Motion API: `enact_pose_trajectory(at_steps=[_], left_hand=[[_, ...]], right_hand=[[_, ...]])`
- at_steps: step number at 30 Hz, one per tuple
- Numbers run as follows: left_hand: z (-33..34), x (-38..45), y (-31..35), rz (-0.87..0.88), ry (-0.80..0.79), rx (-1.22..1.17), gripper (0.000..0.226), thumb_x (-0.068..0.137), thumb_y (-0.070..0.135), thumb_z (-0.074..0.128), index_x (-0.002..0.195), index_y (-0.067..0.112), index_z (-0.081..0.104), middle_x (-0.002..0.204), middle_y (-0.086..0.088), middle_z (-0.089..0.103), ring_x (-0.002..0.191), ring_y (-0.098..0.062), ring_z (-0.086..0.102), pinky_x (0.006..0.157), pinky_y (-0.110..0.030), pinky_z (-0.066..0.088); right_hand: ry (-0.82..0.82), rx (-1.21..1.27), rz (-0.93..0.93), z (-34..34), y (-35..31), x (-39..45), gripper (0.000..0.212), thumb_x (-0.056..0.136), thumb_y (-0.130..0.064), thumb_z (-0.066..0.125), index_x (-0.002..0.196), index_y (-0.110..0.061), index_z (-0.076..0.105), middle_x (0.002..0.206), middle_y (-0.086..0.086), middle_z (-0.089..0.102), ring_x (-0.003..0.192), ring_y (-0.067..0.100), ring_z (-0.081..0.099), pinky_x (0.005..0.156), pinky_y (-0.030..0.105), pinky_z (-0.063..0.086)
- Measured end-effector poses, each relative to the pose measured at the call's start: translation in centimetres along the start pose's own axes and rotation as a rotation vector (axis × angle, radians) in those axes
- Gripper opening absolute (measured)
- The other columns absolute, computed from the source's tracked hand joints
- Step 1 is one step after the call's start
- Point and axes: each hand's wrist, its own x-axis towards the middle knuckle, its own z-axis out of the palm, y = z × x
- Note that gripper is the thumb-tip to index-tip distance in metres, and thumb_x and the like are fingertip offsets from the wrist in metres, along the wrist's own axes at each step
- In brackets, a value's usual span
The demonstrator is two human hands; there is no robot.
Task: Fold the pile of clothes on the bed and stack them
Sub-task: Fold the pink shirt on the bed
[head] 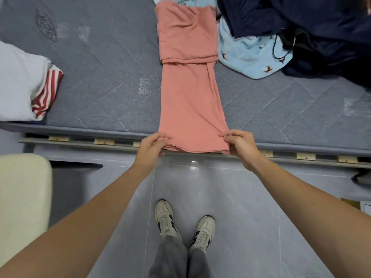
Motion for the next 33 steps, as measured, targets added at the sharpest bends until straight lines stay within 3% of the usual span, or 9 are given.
enact_pose_trajectory(at_steps=[5,12,17,21,23,25,27,30,33], left_hand=[[-0.1,-0.1,1.2,-0.105,0.009,-0.113,0.044,0.112,0.029,0.036,0.11,0.012,0.077,0.107,-0.007,0.076,0.103,-0.019,0.069,0.093,-0.047,0.056],[-0.2,1.3,3.7,-0.139,0.006,-0.294,0.048,0.112,0.042,0.031,0.113,0.014,0.07,0.097,0.0,0.08,0.105,-0.024,0.073,0.085,-0.044,0.057],[-0.3,4.2,7.0,-0.167,-0.038,-0.396,0.053,0.11,0.052,0.026,0.105,0.02,0.069,0.113,-0.014,0.078,0.114,-0.033,0.072,0.096,-0.045,0.053],[-0.2,7.9,8.1,-0.211,-0.026,-0.42,0.047,0.107,0.057,0.033,0.126,0.02,0.055,0.132,-0.013,0.071,0.124,-0.027,0.068,0.101,-0.041,0.051],[0.3,9.3,7.9,-0.186,-0.032,-0.35,0.058,0.098,0.055,0.053,0.146,0.023,0.046,0.143,-0.006,0.063,0.127,-0.022,0.064,0.102,-0.038,0.048],[0.5,9.4,7.1,-0.066,-0.072,-0.155,0.08,0.088,0.041,0.064,0.159,0.03,0.028,0.147,0.005,0.052,0.132,-0.011,0.057,0.111,-0.032,0.042],[0.6,9.2,5.6,0.106,-0.185,0.217,0.087,0.091,0.026,0.071,0.163,0.028,0.022,0.155,0.004,0.044,0.143,-0.008,0.044,0.119,-0.029,0.033],[0.7,10.0,3.5,0.341,-0.295,0.8,0.087,0.093,0.028,0.072,0.165,0.022,0.025,0.17,0.001,0.029,0.158,-0.017,0.021,0.128,-0.03,0.016],[1.0,11.4,2.4,0.433,-0.335,1.003,0.091,0.093,0.025,0.072,0.167,0.019,0.019,0.174,0.002,0.015,0.161,-0.017,0.007,0.131,-0.033,0.01]], right_hand=[[-0.009,0.009,0.016,0.0,-0.7,0.1,0.021,0.091,-0.008,0.064,0.092,-0.013,0.084,0.097,0.008,0.076,0.082,0.021,0.069,0.063,0.032,0.059],[0.011,0.24,0.022,1.0,-4.1,0.8,0.022,0.077,-0.016,0.069,0.093,-0.002,0.076,0.081,0.012,0.075,0.083,0.026,0.075,0.078,0.037,0.065],[-0.067,0.359,0.052,1.7,-7.9,2.9,0.033,0.097,-0.02,0.051,0.112,0.003,0.07,0.108,0.026,0.076,0.103,0.034,0.076,0.088,0.036,0.061],[-0.09,0.362,0.036,2.4,-10.0,5.0,0.034,0.104,-0.026,0.046,0.121,-0.004,0.065,0.121,0.021,0.074,0.11,0.027,0.074,0.092,0.033,0.057],[-0.041,0.317,0.004,3.3,-10.1,5.8,0.037,0.104,-0.023,0.051,0.136,-0.009,0.058,0.129,0.015,0.071,0.118,0.024,0.069,0.091,0.031,0.054],[0.032,0.111,-0.108,4.1,-9.5,6.2,0.047,0.1,-0.012,0.059,0.147,-0.014,0.05,0.135,0.013,0.067,0.126,0.023,0.064,0.098,0.035,0.053],[0.032,-0.388,-0.324,4.3,-8.2,5.9,0.06,0.095,-0.004,0.063,0.152,-0.015,0.047,0.145,0.009,0.06,0.135,0.022,0.055,0.114,0.041,0.044],[-0.119,-1.025,-0.598,4.5,-6.4,5.7,0.074,0.091,-0.007,0.062,0.16,-0.02,0.037,0.165,0.001,0.037,0.154,0.021,0.029,0.126,0.04,0.027],[-0.21,-1.389,-0.733,4.8,-5.7,7.3,0.092,0.086,-0.012,0.065,0.166,-0.022,0.02,0.174,-0.002,0.014,0.161,0.02,0.007,0.129,0.04,0.016]])
